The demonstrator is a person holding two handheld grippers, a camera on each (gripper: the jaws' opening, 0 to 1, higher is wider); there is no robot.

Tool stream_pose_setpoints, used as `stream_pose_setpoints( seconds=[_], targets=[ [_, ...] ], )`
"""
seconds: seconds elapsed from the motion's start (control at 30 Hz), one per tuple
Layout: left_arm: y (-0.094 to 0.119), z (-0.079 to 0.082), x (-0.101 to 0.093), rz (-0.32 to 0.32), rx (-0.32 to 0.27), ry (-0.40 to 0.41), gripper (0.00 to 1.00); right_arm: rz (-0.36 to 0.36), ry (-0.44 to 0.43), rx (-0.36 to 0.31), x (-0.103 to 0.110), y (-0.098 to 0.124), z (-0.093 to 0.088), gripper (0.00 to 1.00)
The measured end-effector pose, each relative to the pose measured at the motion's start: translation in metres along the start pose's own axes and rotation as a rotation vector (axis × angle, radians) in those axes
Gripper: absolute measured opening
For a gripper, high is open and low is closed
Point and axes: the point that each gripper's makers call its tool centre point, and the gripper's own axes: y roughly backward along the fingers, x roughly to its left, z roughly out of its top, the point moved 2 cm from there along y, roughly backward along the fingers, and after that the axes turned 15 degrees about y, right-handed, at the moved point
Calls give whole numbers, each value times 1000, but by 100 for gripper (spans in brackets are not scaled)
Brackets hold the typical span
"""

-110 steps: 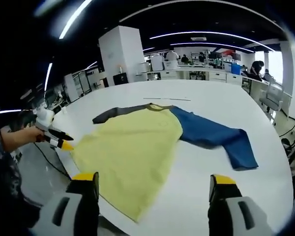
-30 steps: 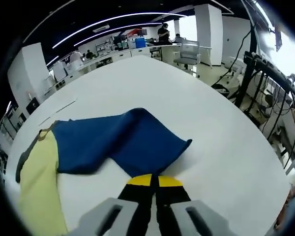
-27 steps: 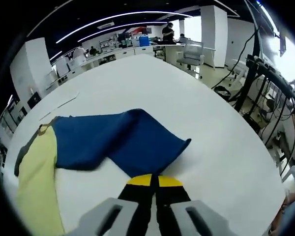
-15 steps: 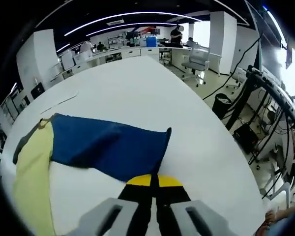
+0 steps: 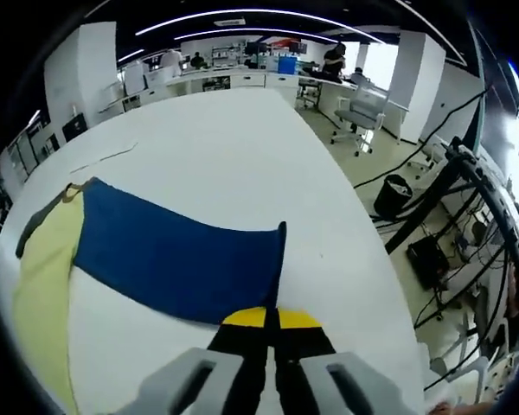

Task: Fold the garment on the visible template until the final outline fits inside the template.

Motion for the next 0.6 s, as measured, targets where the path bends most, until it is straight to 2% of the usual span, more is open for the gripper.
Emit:
stream_pose_setpoints(
  seconds=[0.37,0.6],
  targets=[
    [3,1,-5,-35,0,16,98,45,-2,1,5,5,8,0],
    [4,4,-5,-48,-22,45,99,67,9,-24,11,11,23,0]
  ],
)
